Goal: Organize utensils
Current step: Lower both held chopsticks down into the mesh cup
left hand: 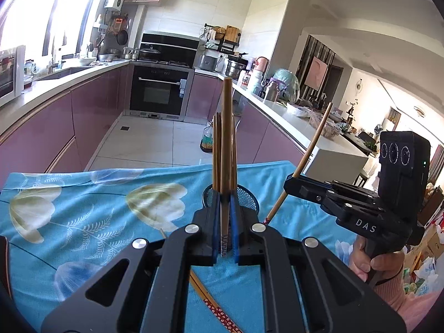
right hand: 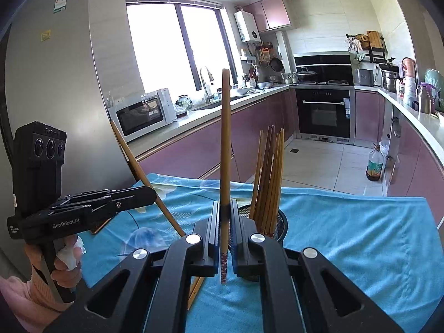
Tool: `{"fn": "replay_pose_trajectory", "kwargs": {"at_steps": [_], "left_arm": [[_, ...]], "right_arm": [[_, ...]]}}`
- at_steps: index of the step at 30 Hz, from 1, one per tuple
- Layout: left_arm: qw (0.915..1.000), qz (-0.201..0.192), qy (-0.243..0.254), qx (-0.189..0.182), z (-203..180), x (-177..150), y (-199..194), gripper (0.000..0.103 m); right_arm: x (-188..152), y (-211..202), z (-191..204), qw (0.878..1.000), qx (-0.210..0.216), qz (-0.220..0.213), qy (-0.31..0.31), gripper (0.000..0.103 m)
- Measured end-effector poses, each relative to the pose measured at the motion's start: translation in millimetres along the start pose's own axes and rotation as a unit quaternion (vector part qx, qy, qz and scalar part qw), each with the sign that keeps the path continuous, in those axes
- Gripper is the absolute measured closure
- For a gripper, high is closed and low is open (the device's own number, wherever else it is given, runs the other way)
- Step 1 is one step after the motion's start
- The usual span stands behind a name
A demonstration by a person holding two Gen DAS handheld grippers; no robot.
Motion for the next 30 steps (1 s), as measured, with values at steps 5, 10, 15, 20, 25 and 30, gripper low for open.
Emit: {"fn": "replay_pose_trajectory", "kwargs": {"at_steps": [5,10,15,20,25,30], "left_arm": [[0.9998,-0.013,0.013,-0.004,-8,17,-2,0.095],[0.9995,-0.023,0.021,-0.009,-14,30,-5,0.095],[0.9989,-0.036,0.029,-0.007,-20,45,-7,0.095],[0.9987,-0.039,0.031,-0.009,-23,55,-3,0.095],[0.9986,-0.040,0.035,-0.002,-27,62,2,0.095],[0.9989,-0.028,0.037,0.012,-24,61,14,0.095]], "right_arm": [[12,-3,-2,1.000,-0.002,-0.011,-0.002,0.097],[25,-7,-4,1.000,-0.003,-0.024,-0.004,0.097],[36,-8,-6,0.999,-0.004,-0.033,-0.006,0.097],[45,-4,-10,0.999,-0.007,-0.038,-0.006,0.097],[47,3,-9,0.999,-0.014,-0.039,-0.005,0.097],[43,14,-11,0.999,-0.022,-0.031,-0.001,0.097]]}}
Point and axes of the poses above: each gripper's, at about its wrist camera, not at the fingertips, and y roughly the way its jaws point, z to its left, x to its top, the point moved 9 cm from there along y, roughly the way its jaws point, and after that the axes turned 12 degrees about -x, right-handed, at the moved point
